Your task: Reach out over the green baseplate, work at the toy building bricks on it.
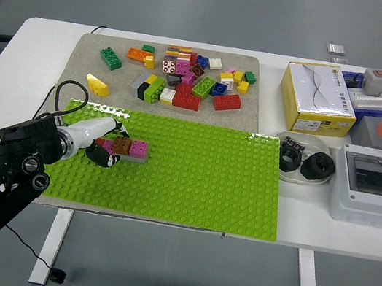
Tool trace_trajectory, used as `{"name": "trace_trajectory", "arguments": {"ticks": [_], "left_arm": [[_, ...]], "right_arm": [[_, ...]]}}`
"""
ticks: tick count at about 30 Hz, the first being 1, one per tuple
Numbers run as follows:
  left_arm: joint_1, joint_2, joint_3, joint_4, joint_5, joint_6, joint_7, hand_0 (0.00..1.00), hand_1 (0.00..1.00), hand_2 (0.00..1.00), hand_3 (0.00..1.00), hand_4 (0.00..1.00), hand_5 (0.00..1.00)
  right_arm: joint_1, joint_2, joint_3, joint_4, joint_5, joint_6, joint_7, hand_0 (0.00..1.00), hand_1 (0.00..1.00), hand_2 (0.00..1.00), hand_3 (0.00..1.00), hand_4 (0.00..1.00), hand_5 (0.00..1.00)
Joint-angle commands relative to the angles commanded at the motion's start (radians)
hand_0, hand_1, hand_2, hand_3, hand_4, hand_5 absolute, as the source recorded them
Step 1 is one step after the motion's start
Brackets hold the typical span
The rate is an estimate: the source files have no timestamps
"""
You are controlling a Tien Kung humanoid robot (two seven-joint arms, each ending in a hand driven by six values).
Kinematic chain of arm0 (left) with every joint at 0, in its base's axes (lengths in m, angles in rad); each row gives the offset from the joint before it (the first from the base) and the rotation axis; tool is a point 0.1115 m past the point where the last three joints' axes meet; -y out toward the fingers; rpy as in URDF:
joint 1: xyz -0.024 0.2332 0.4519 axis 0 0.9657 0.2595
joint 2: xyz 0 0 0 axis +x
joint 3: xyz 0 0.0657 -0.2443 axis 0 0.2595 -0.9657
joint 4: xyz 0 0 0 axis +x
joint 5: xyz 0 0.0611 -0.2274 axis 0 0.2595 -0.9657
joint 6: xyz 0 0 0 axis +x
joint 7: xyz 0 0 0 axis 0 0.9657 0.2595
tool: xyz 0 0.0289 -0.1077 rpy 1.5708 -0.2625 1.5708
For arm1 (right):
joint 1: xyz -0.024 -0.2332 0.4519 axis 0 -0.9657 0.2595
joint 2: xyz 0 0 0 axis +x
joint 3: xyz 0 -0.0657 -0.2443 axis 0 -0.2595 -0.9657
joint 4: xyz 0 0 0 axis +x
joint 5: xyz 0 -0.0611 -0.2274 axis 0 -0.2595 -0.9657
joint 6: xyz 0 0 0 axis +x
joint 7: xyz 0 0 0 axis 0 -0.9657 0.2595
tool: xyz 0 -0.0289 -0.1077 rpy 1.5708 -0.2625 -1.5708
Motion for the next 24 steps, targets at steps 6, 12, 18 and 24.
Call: {"name": "trace_trajectory", "arguments": {"ticks": [6,12,18,24], "left_arm": [[-0.009,0.013,-0.008,-0.007,0.002,0.0,-0.007,0.973,0.949,0.947,0.785,0.736,0.002],[-0.002,0.037,-0.023,-0.065,0.002,-0.01,0.005,0.972,0.949,0.947,0.768,0.81,0.002],[0.039,0.073,-0.034,-0.171,0.002,-0.011,0.018,0.971,0.948,0.943,0.688,0.786,0.004],[0.065,0.083,-0.035,-0.226,0.009,-0.007,0.017,0.974,0.948,0.941,0.66,0.781,0.008]], "right_arm": [[0.001,0.0,0.001,0.0,0.0,0.0,0.0,0.684,0.671,0.659,0.89,0.631,0.998],[0.0,0.0,0.002,0.0,0.0,0.0,0.0,0.685,0.67,0.659,0.889,0.631,0.998],[-0.001,-0.001,0.007,0.0,-0.004,-0.001,0.001,0.685,0.67,0.658,0.889,0.631,0.998],[-0.002,-0.002,0.009,0.0,-0.006,-0.003,0.004,0.685,0.67,0.658,0.89,0.63,0.998]]}}
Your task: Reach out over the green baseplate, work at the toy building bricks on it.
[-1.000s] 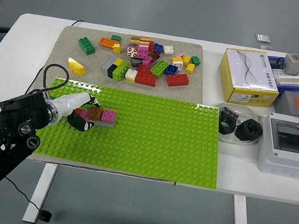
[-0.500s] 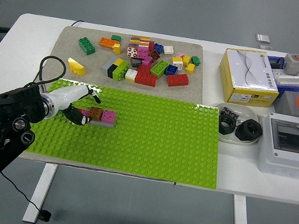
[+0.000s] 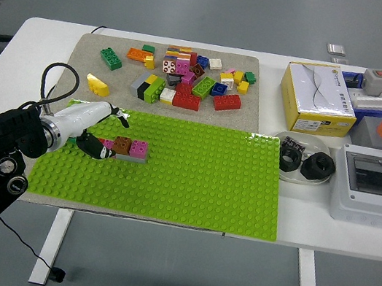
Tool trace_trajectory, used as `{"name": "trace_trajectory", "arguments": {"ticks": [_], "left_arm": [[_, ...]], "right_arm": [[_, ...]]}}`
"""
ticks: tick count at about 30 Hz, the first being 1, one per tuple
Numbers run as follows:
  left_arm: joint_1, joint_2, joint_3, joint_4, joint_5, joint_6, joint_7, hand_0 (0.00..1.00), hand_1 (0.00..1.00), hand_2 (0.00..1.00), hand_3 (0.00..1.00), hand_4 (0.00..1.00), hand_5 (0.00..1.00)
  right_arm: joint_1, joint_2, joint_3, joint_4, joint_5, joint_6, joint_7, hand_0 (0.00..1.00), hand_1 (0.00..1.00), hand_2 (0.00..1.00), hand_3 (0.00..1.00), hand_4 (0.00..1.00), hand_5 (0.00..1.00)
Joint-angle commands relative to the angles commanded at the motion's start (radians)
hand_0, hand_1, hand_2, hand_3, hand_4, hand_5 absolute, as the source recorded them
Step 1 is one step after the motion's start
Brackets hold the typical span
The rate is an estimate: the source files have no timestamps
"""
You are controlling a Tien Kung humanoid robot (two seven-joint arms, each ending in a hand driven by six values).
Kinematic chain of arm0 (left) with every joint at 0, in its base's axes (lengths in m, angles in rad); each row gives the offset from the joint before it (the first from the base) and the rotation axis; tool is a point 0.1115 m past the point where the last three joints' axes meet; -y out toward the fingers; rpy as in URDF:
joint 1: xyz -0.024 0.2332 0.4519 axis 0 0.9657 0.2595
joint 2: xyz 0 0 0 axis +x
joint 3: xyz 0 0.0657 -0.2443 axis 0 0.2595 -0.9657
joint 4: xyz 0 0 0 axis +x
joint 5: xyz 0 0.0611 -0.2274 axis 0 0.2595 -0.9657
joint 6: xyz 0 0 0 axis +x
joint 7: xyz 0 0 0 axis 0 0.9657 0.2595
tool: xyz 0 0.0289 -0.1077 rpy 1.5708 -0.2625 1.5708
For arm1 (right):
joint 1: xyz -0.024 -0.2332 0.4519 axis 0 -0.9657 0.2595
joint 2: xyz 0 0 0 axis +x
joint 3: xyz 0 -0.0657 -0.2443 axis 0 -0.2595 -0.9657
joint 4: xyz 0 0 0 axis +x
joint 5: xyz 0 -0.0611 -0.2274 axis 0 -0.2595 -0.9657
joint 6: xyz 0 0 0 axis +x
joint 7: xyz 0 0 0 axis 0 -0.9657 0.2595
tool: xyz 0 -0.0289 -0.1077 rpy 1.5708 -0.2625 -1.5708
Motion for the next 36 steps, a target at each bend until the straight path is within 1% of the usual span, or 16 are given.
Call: {"name": "trace_trajectory", "arguments": {"ticks": [2,3,9,14,15,26,36], "left_arm": [[0.003,0.001,-0.001,0.0,0.0,0.001,-0.001,0.974,0.948,0.941,0.66,0.781,0.008],[0.006,0.001,-0.002,0.006,-0.001,0.002,-0.002,0.976,0.948,0.94,0.652,0.766,0.002],[0.013,-0.003,-0.001,0.046,-0.001,0.011,-0.018,0.978,0.948,0.937,0.649,0.768,0.002],[0.016,-0.005,0.005,0.064,-0.003,0.016,-0.024,0.978,0.948,0.937,0.649,0.768,0.002],[0.016,-0.006,0.006,0.067,-0.003,0.016,-0.025,0.978,0.947,0.934,0.649,0.793,0.028],[0.02,-0.016,0.02,0.084,-0.002,0.02,-0.032,0.98,0.947,0.933,0.645,0.793,0.033],[0.014,-0.028,0.029,0.099,0.009,0.033,-0.049,0.982,0.944,0.93,0.641,0.793,0.042]], "right_arm": [[0.0,0.0,0.0,0.0,0.0,0.0,0.0,0.685,0.67,0.658,0.89,0.63,0.998],[0.0,-0.001,-0.001,0.0,0.001,-0.001,0.001,0.685,0.669,0.657,0.89,0.629,0.998],[0.001,0.0,-0.005,0.0,0.005,-0.002,0.002,0.685,0.67,0.659,0.89,0.629,0.998],[0.002,0.001,-0.007,0.0,0.007,-0.002,0.001,0.685,0.67,0.659,0.89,0.629,0.998],[0.002,0.002,-0.007,0.0,0.007,-0.001,0.001,0.683,0.669,0.659,0.89,0.629,0.998],[0.002,0.003,-0.01,0.0,0.011,0.0,0.002,0.683,0.669,0.659,0.89,0.629,0.998],[0.002,0.006,-0.011,0.0,0.008,0.002,0.002,0.685,0.669,0.659,0.89,0.629,0.998]]}}
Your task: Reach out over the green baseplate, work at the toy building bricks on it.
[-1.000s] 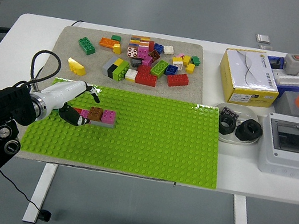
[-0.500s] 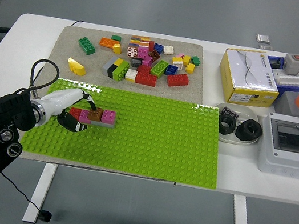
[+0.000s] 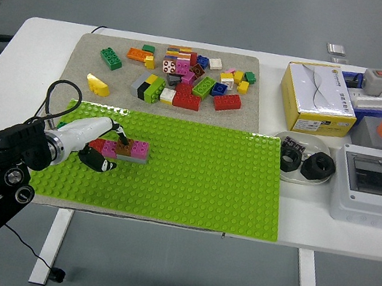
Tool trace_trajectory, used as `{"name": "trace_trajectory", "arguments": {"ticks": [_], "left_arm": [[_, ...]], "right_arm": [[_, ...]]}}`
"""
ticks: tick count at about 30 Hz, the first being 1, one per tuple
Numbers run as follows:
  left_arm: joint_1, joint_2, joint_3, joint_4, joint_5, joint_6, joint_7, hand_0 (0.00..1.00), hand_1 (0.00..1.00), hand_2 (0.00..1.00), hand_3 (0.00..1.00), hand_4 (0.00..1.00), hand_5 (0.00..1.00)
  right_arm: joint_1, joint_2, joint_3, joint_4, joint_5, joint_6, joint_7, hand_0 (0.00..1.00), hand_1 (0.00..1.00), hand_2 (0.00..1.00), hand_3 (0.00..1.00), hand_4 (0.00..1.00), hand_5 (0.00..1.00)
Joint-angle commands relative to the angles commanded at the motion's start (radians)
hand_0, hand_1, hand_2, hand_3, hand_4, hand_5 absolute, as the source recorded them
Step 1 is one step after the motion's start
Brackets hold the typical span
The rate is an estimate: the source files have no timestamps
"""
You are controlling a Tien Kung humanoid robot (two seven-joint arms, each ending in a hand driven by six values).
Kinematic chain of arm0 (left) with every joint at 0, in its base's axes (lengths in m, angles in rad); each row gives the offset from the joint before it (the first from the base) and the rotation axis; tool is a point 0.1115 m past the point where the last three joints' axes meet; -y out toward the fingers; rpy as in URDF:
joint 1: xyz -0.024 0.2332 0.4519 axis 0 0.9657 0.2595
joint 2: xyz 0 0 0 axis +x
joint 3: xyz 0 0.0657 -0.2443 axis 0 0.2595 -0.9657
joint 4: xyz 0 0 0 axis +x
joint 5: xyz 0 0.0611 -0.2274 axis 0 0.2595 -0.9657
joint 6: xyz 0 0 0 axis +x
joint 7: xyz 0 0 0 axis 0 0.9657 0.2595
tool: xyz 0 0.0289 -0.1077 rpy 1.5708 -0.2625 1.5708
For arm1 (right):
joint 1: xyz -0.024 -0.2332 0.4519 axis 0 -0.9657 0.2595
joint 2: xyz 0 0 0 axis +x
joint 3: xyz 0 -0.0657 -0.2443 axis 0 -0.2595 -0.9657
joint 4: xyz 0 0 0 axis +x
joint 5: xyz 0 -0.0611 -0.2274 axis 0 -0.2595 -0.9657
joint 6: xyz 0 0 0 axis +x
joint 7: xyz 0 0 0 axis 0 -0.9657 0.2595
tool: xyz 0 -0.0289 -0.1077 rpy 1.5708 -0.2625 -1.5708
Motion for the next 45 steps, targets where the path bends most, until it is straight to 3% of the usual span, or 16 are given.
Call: {"name": "trace_trajectory", "arguments": {"ticks": [15,25,39,40,43,45], "left_arm": [[0.004,-0.019,-0.016,0.066,0.005,0.01,-0.027,0.983,0.943,0.922,0.634,0.787,0.049],[0.01,-0.018,-0.016,0.067,0.008,0.019,-0.046,0.984,0.942,0.92,0.622,0.778,0.051],[-0.008,0.022,-0.064,-0.024,0.017,0.006,-0.029,0.983,0.939,0.918,0.608,0.763,0.049],[-0.008,0.024,-0.067,-0.026,0.018,0.007,-0.03,0.983,0.937,0.915,0.596,0.699,0.014],[-0.01,0.035,-0.079,-0.032,0.021,0.016,-0.043,0.983,0.937,0.915,0.596,0.699,0.014],[-0.012,0.056,-0.087,-0.034,0.022,0.028,-0.061,0.983,0.937,0.915,0.596,0.699,0.014]], "right_arm": [[-0.005,0.002,-0.01,0.0,0.009,0.0,0.004,0.685,0.669,0.659,0.891,0.628,0.998],[-0.007,0.005,-0.012,0.0,0.011,0.0,0.003,0.685,0.67,0.659,0.892,0.63,0.998],[-0.004,0.004,-0.016,0.0,0.018,-0.004,0.006,0.685,0.67,0.659,0.893,0.629,0.998],[-0.003,0.003,-0.016,0.0,0.018,-0.004,0.006,0.685,0.67,0.659,0.893,0.63,0.998],[-0.003,0.003,-0.018,0.0,0.019,-0.004,0.006,0.685,0.67,0.659,0.893,0.63,0.998],[-0.002,0.003,-0.02,0.0,0.02,-0.004,0.005,0.685,0.67,0.659,0.893,0.63,0.998]]}}
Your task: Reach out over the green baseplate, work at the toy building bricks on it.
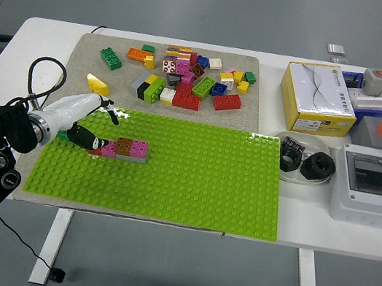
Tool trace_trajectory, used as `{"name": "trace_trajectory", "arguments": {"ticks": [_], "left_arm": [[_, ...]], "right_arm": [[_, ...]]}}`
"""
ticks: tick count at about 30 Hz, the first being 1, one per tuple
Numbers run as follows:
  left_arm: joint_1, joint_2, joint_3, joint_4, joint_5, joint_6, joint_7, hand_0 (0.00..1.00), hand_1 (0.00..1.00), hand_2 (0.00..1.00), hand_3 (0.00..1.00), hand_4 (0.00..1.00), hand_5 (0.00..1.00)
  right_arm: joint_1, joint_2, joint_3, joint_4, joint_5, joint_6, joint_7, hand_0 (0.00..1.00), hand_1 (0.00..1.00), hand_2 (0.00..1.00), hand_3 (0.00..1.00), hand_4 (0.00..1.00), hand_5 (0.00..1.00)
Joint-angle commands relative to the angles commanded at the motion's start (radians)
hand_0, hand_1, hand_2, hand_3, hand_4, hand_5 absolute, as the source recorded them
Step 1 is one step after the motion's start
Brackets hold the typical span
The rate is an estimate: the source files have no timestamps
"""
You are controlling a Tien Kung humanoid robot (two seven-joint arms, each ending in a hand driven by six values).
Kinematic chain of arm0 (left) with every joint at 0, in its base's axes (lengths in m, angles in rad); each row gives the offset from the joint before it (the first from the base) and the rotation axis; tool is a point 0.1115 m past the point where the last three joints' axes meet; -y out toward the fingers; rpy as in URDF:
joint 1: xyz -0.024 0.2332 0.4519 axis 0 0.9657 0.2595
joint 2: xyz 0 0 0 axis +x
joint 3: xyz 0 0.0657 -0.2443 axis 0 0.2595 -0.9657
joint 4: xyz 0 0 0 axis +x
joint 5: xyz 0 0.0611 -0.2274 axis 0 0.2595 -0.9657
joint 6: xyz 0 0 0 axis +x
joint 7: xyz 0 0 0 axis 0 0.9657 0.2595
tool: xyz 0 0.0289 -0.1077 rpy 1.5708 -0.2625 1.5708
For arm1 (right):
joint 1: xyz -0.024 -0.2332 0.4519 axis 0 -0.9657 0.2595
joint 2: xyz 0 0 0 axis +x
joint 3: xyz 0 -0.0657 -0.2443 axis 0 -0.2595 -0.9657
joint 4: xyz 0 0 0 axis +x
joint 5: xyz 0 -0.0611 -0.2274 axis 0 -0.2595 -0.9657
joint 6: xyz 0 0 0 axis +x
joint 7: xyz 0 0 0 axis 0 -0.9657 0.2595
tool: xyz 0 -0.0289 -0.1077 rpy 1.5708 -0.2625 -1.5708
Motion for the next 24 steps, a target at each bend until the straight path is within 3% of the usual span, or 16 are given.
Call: {"name": "trace_trajectory", "arguments": {"ticks": [1,6,7,12,13,15,20,24], "left_arm": [[-0.001,0.013,-0.003,0.0,0.001,0.007,-0.011,0.978,0.926,0.91,0.597,0.603,0.002],[-0.004,0.109,0.01,0.004,-0.001,0.059,-0.095,0.978,0.926,0.91,0.597,0.603,0.002],[-0.003,0.133,0.02,0.006,-0.004,0.071,-0.114,0.974,0.924,0.911,0.602,0.53,0.002],[0.001,0.238,0.072,0.036,-0.021,0.118,-0.189,0.974,0.924,0.911,0.602,0.53,0.002],[0.0,0.262,0.086,0.048,-0.025,0.127,-0.202,0.972,0.925,0.914,0.666,0.536,0.002],[-0.005,0.293,0.107,0.068,-0.03,0.139,-0.22,0.972,0.925,0.914,0.666,0.536,0.002],[-0.026,0.329,0.15,0.127,-0.037,0.167,-0.258,0.972,0.933,0.926,0.689,0.518,0.002],[-0.042,0.328,0.176,0.163,-0.042,0.176,-0.27,0.972,0.933,0.926,0.689,0.518,0.002]], "right_arm": [[0.0,0.0,-0.001,0.0,0.001,0.0,0.0,0.685,0.67,0.659,0.894,0.63,0.998],[0.002,0.001,-0.005,0.0,0.002,-0.003,-0.004,0.685,0.67,0.659,0.894,0.63,0.998],[0.001,0.002,-0.005,0.0,0.003,-0.004,-0.005,0.685,0.67,0.66,0.895,0.629,0.998],[-0.001,0.009,-0.002,0.0,0.004,-0.009,-0.009,0.685,0.67,0.66,0.895,0.629,0.998],[-0.001,0.012,-0.002,0.0,0.003,-0.01,-0.011,0.685,0.67,0.674,0.9,0.627,0.998],[-0.001,0.015,-0.001,0.0,0.001,-0.009,-0.014,0.685,0.67,0.674,0.9,0.627,0.998],[0.0,0.023,0.005,0.0,-0.007,-0.005,-0.023,0.685,0.681,0.689,0.9,0.627,0.998],[0.003,0.027,0.007,0.0,-0.013,-0.002,-0.029,0.685,0.681,0.689,0.9,0.627,0.998]]}}
